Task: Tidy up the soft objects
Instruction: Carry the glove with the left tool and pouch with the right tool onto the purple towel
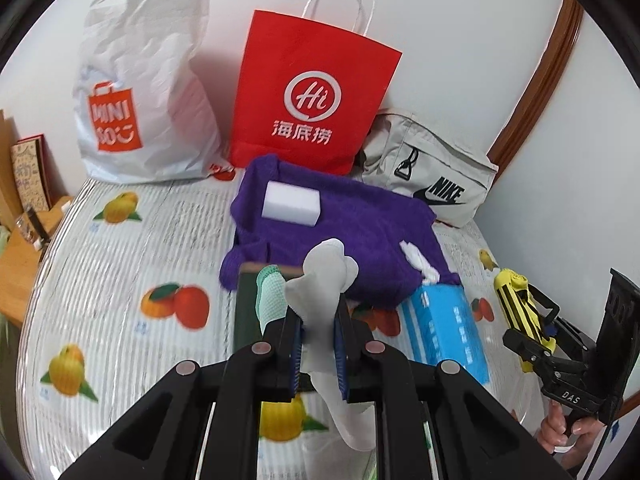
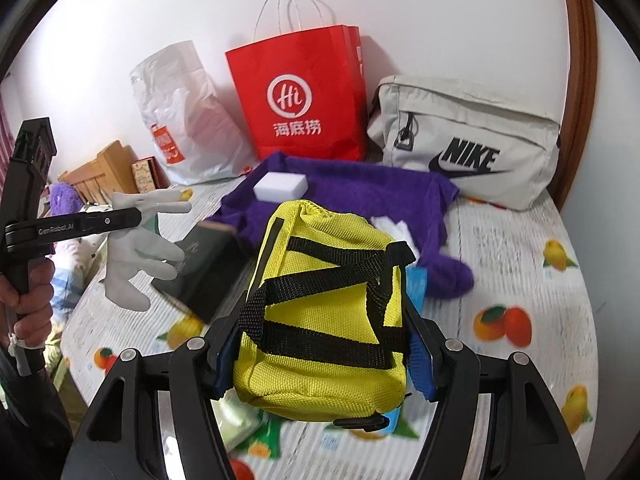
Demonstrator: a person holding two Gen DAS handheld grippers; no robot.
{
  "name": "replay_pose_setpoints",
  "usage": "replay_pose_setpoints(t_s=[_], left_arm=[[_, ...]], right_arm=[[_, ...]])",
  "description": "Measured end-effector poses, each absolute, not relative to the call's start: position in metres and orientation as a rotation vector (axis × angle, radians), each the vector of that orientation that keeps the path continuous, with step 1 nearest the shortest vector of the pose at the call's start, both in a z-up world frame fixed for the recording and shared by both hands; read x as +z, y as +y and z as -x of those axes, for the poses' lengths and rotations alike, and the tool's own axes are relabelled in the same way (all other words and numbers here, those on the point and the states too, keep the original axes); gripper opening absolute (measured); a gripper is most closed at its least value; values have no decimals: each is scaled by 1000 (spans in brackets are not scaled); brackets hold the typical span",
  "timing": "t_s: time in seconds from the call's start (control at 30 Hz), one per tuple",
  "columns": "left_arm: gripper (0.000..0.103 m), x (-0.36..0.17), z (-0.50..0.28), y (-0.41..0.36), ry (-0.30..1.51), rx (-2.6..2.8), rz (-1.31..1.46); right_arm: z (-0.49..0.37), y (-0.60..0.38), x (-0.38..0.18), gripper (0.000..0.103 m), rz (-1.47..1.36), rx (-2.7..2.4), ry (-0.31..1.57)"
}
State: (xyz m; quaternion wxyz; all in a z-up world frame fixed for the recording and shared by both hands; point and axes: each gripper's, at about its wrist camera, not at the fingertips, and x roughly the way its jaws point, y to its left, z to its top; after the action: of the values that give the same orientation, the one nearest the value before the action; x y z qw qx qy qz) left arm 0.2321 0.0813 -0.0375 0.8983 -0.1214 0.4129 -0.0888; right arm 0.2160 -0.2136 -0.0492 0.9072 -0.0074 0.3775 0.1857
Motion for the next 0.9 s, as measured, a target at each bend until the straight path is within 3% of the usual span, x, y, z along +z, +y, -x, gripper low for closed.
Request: replay_pose_setpoints(t_s=[0.9], left_arm=[[14, -81, -394, 50, 920, -294, 282]], right_arm=[[-384, -206, -83, 67, 94, 293, 847]])
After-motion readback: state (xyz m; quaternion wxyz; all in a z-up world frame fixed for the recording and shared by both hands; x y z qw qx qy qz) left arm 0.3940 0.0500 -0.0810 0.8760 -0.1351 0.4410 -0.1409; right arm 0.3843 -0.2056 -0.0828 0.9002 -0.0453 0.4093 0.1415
